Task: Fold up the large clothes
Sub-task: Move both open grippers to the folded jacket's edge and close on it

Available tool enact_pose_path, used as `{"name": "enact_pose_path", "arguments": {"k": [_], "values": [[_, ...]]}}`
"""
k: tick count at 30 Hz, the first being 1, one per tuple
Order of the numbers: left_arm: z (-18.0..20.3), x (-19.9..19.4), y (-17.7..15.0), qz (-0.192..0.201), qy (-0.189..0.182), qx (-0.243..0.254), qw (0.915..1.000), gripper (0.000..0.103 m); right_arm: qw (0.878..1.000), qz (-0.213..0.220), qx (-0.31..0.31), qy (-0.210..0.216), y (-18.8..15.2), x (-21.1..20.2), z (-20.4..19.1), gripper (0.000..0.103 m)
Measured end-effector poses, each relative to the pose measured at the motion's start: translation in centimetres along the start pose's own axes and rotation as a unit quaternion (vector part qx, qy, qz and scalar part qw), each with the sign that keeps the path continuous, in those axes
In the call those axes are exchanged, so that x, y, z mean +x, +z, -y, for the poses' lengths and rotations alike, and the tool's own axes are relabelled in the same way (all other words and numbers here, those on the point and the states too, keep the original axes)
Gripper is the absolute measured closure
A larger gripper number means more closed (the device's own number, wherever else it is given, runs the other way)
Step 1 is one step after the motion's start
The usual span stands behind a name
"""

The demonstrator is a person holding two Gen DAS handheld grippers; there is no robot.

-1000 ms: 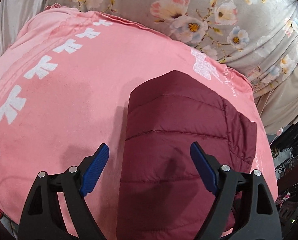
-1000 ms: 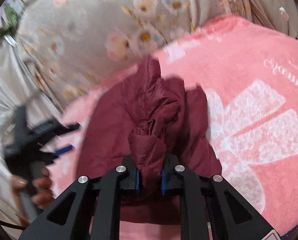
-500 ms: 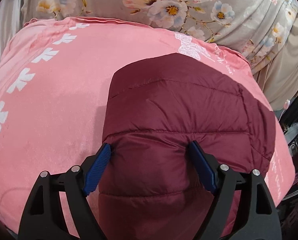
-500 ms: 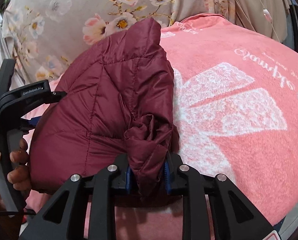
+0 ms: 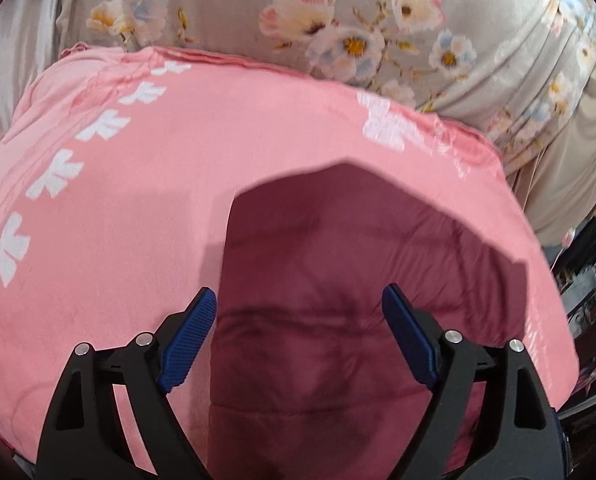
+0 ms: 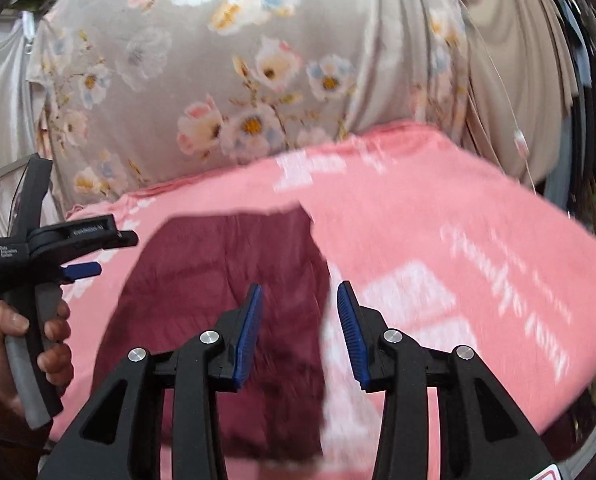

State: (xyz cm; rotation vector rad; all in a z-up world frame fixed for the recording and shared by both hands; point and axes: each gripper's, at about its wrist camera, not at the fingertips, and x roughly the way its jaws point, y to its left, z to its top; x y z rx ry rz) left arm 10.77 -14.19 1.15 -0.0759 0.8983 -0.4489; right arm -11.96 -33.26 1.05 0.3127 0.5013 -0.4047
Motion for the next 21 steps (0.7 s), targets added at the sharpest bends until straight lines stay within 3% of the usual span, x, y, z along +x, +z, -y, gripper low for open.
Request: {"name": "enact_pose_path", "arguments": {"k": [4,7,15,21], "values": [[2.2,0.0,2.3,0.019,0.011,0.023,0.9995,0.020,1.000,0.008,-0.024,0.003,2.8,4.5,-2.0,0.066],[3.4,1.7,2.9,0.011,0.028,0.038,0.9989,0.020,0.999,-0.003,-0.031,-0.001,3.4,7.6,-2.9,0.067],[3.3,6.8,1.6,-0.027,0.063,0.039,0.9969,0.020,0.998,-0.040,-0.029,-0.030,1.4,12.7,-2.0,0.067],[3.3,7.7,0.8,-0.020,0.070,0.043,0.9964,0.018,0.997,-0.061,-0.019,-0.031,-0.3,14.8,-1.0,0.066]]}}
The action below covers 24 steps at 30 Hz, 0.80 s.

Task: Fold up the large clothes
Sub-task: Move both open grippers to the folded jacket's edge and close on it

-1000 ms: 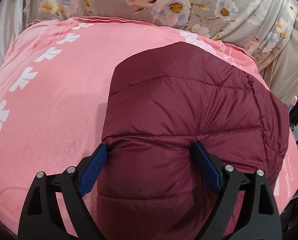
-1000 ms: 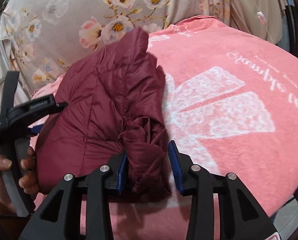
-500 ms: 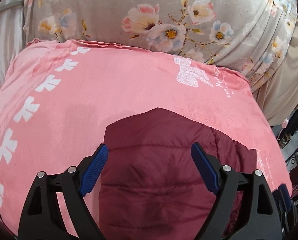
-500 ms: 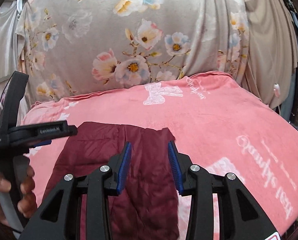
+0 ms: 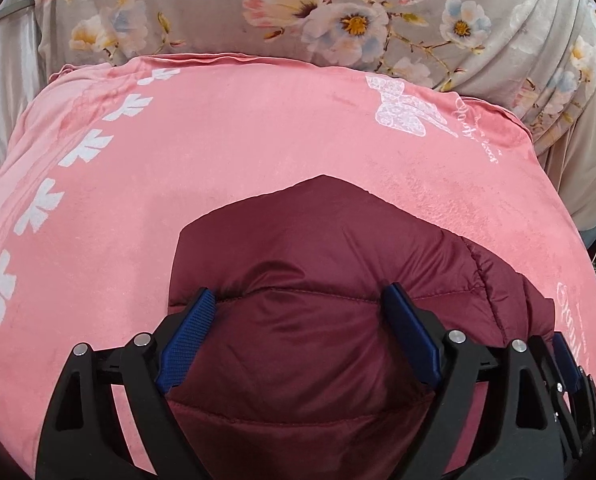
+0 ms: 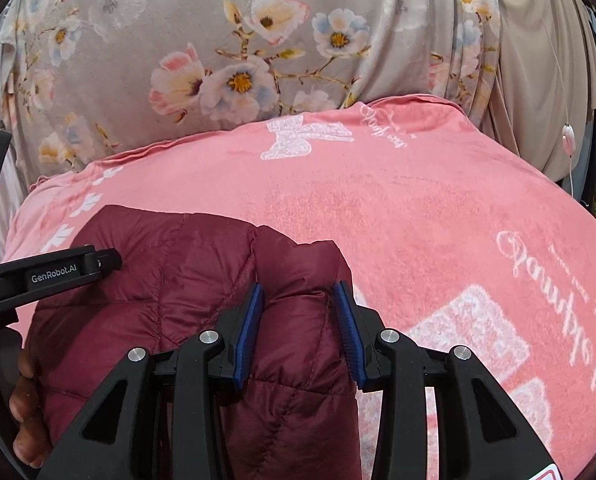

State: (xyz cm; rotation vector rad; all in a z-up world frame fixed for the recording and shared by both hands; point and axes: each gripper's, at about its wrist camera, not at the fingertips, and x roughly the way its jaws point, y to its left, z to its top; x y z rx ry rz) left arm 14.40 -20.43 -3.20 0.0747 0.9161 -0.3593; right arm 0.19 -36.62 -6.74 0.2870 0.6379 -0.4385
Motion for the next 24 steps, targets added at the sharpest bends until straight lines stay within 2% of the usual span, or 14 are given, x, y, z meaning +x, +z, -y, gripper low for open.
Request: {"name": "enact_pose_path", "arguments": {"k": [11,24], "values": [[0.8,1.6,-0.7,0.003,0.014,0.011,0.9998,0.013,0.999,-0.028,0.030,0.010,-1.5,2.4,0.9,0.063],[1.5,2.7,-1.6,0.021,0.038,0.025,0.9987,0.008,0.998,-0.044,0.034,0.011,-1.8,3.3,0.9,0.061]]}}
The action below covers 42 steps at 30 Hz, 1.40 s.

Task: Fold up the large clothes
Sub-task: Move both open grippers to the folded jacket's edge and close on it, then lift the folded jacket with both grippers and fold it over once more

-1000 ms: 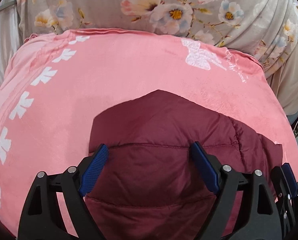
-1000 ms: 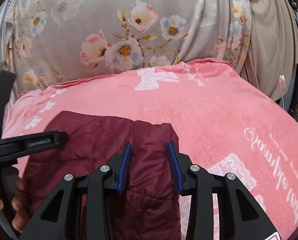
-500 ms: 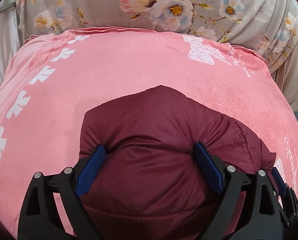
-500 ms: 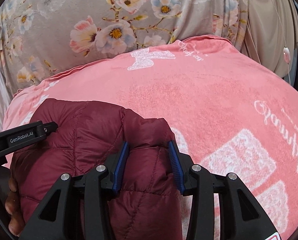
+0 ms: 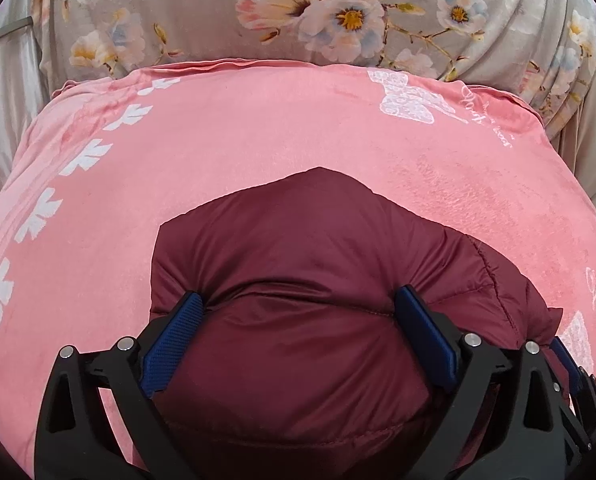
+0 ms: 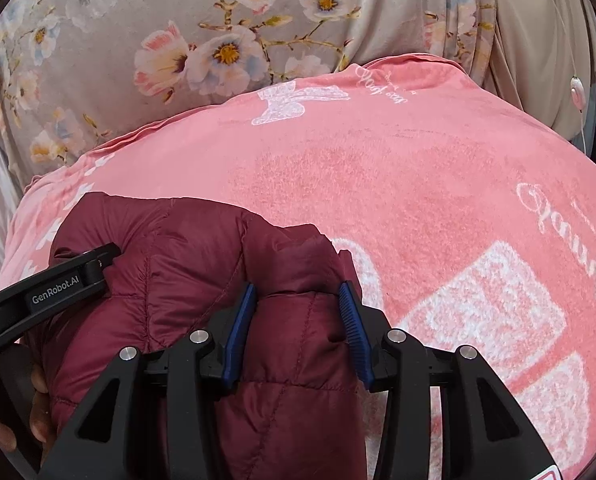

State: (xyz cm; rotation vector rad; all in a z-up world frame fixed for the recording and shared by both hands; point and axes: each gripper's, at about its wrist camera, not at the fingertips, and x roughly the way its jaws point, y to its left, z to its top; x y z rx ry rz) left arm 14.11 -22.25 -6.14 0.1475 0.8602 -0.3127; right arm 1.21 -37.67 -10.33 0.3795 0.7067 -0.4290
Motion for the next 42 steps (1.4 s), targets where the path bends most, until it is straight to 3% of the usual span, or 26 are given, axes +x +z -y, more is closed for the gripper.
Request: {"name": "enact_pose_path", "arguments": {"k": [13,16,19,22,25,29,35,42], "values": [[0.3,0.3,-0.6,0.017,0.015,0.005,0.9997,0.007,1.000,0.000,-0.006,-0.012,-0.2,0.1,-0.6,0.058],[0.2,0.3,-0.5,0.012,0.009,0.003,0.9999,0.007,1.000,-0.018,0.010,0.013,0.3,-0.2,0.3,0.058],[-1.3,-1.6,0.0,-0.015,-0.030,-0.007,0.9994,0.007,0.997,-0.028,0.053,0.056,0.7,-3.2,2.6,0.057],[-3.8,-5.4,-0.3,-0.025,-0.083,-0.029,0.9958,0.007,0.993,-0.036,0.086,0.076,0.2,-5.6,4.8,0.049],[-5.5,-7.0,-1.2,-0.061,-0.108,-0.030,0.9918,0.007,0.986,-0.071,0.118,0.097,-2.0,-6.4,6.7,0.048],[-8.3,-6.5,-3.9,-0.128,-0.156,-0.076,0.9764,0.007,0.967,-0.109,0.168,0.155,-5.2,-5.8,7.7,0.048],[-10.0,-4.9,-6.1,-0.160,-0.197,-0.130,0.9586,0.007,0.948,-0.133,0.208,0.199,-7.4,-4.7,7.4,0.045],[-10.2,-2.3,-7.5,-0.188,-0.266,-0.176,0.9289,0.007,0.943,-0.141,0.213,0.213,-7.2,-4.2,6.5,0.041]]}}
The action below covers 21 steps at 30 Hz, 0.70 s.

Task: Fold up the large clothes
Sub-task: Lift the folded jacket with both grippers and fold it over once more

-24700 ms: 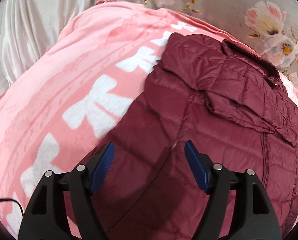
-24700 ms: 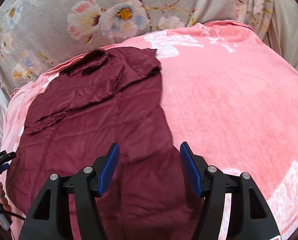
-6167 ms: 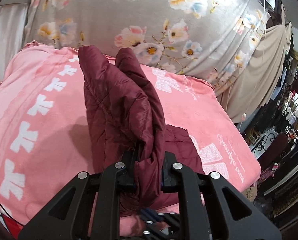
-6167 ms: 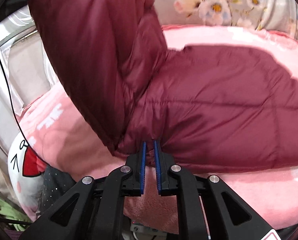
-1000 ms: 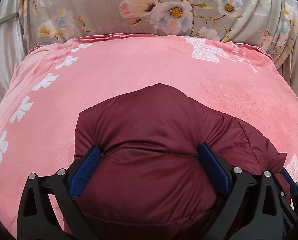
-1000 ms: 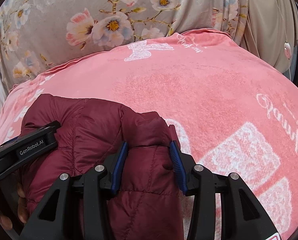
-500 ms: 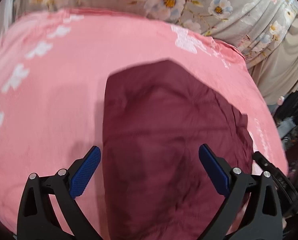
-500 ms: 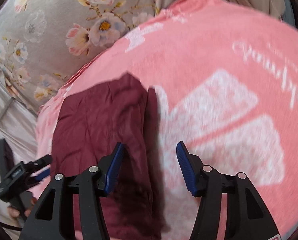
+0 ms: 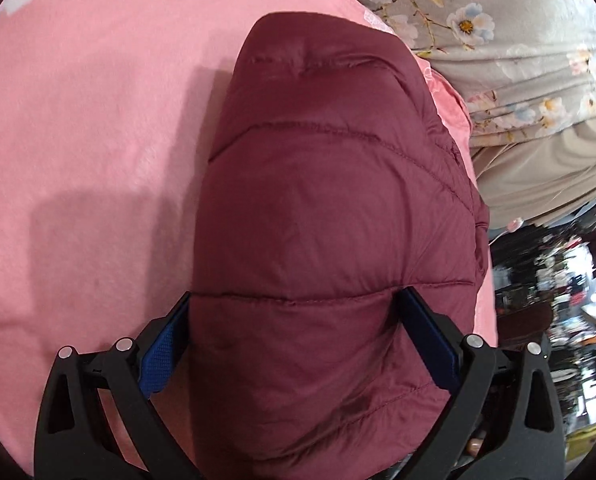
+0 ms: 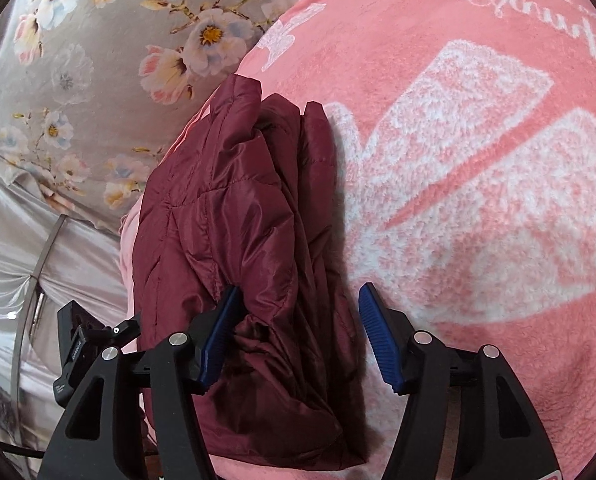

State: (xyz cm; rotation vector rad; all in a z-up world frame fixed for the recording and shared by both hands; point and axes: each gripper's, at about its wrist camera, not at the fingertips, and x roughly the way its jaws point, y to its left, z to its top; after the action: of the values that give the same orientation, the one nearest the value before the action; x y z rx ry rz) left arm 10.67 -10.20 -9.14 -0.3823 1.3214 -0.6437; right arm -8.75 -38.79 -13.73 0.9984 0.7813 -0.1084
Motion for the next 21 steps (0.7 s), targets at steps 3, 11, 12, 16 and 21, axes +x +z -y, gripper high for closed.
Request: {"name": "enact_pose_path", "arguments": {"k": [3,11,12,16,21], "values": [[0.5,0.3,0.0,0.000,0.000,0.007,1.0000,0.007,1.000,-0.006,-0.001,0.005,0.4,0.4,-0.4,0.039],[1.9,-0.2,0.2,0.005,0.022,0.046,0.9987,0.018,1.000,-0.014,-0.011,0.020,1.0,2.2,-1.7,0.052],[2.1,-0.3,0.2,0.007,0.023,0.051,0.9984,0.022,1.000,-0.013,-0.013,0.023,1.0,2.2,-1.9,0.055],[2.7,-1.3,0.5,0.015,0.025,0.076,0.9966,0.038,0.999,0.002,-0.048,0.010,0.8,1.6,-3.3,0.075],[4.1,-2.5,0.6,0.029,0.024,0.120,0.9921,0.059,0.995,0.039,-0.091,0.000,0.6,-0.4,-5.9,0.083]]}}
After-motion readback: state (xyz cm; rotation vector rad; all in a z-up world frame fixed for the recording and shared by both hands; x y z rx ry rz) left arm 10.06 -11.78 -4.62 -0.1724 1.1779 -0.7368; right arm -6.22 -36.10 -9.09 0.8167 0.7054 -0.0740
